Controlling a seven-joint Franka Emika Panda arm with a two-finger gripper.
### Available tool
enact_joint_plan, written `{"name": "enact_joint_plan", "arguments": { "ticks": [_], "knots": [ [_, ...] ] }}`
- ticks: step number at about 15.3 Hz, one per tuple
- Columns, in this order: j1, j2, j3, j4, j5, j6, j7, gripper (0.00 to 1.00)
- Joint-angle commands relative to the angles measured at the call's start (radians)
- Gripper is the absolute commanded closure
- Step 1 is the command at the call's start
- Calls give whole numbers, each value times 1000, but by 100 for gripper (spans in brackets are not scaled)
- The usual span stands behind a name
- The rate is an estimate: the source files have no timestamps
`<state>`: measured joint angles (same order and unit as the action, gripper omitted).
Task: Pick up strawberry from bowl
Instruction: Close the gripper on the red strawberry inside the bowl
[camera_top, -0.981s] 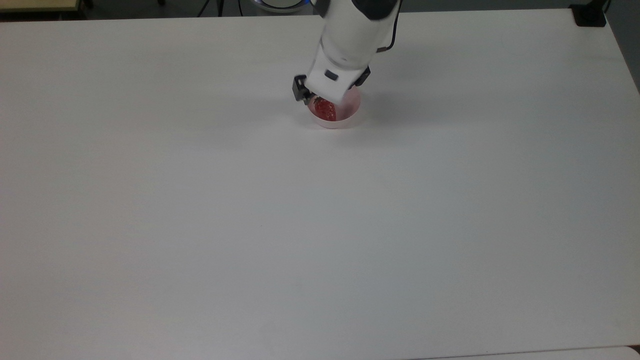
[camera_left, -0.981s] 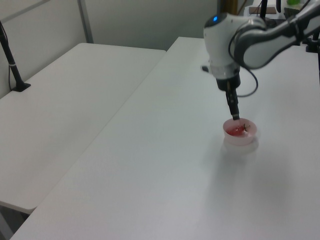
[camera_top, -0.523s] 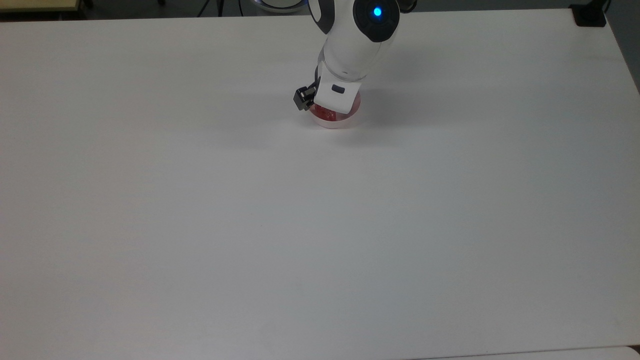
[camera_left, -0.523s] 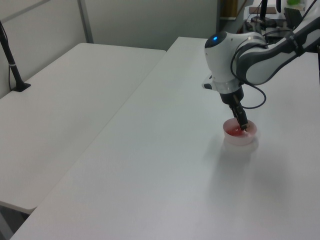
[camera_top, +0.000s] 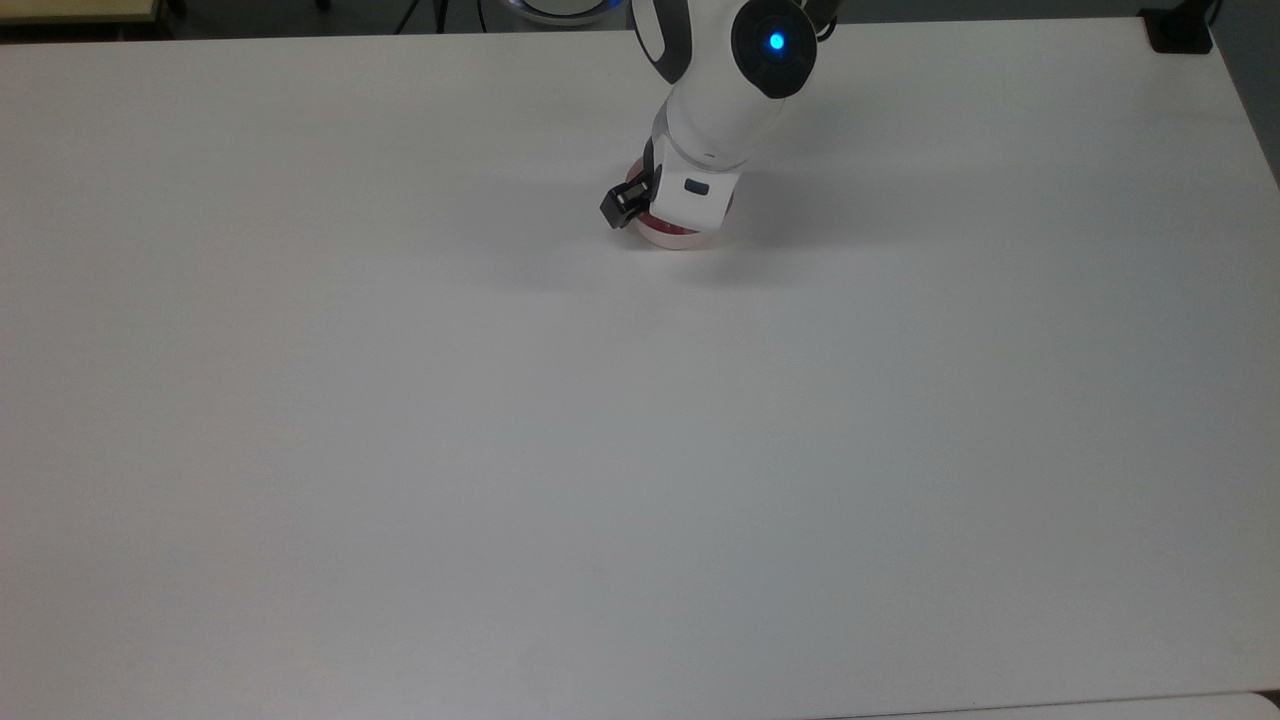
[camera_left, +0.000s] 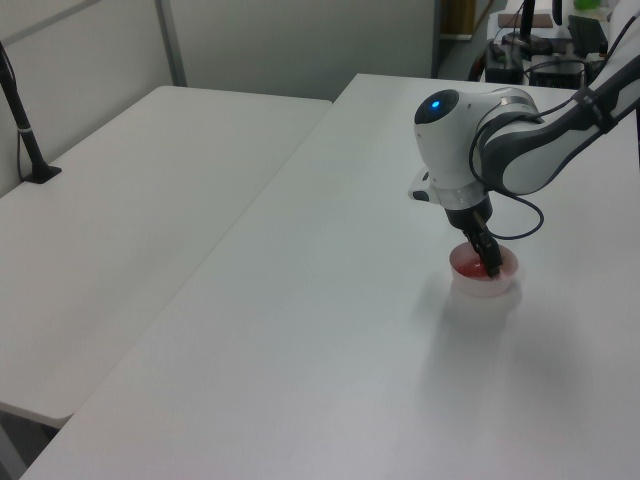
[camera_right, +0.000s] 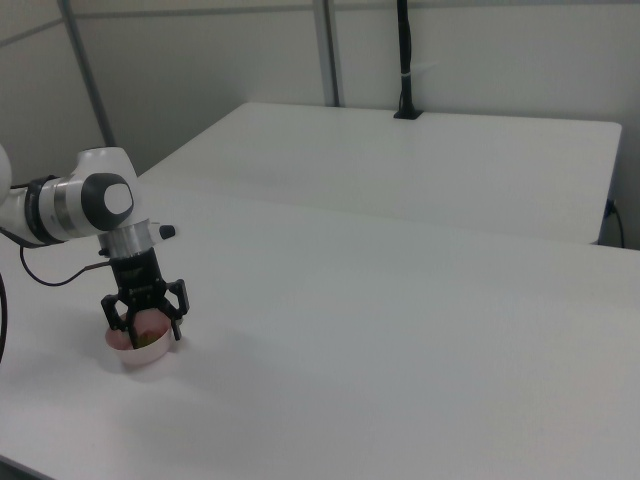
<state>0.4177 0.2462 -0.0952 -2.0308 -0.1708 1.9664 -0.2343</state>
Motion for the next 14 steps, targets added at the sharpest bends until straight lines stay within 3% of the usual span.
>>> {"name": "enact_joint_plan", "arguments": {
  "ticks": [1, 5, 9, 14],
  "knots": [
    [6, -30, -9, -9, -30, 23, -8, 14],
    [-2, -91, -15, 40, -33, -4, -32, 10],
    [10, -85, -3, 49, -38, -23, -66, 11],
    [19, -61, 54, 31, -42, -23, -75, 16]
  ]
}}
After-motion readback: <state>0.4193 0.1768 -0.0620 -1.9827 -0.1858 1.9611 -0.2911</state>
